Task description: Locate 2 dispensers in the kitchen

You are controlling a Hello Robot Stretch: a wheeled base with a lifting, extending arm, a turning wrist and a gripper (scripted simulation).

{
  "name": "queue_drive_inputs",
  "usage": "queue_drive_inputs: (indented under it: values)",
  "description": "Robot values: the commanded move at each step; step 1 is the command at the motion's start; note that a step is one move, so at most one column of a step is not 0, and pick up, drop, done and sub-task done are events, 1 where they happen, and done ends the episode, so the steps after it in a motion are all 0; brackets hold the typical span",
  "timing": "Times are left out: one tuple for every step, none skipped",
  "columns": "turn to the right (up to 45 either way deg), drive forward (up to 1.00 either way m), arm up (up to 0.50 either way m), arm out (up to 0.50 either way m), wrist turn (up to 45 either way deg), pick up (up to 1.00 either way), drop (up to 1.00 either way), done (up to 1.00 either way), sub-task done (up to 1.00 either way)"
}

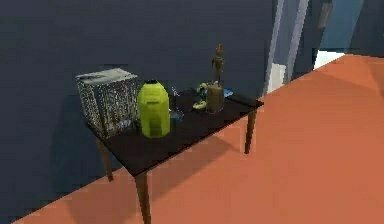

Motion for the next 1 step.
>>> queue_drive_inputs:
  values:
    - [36.0,0.0,0.0,0.0,0.0,0.0,0.0,0.0,0.0]
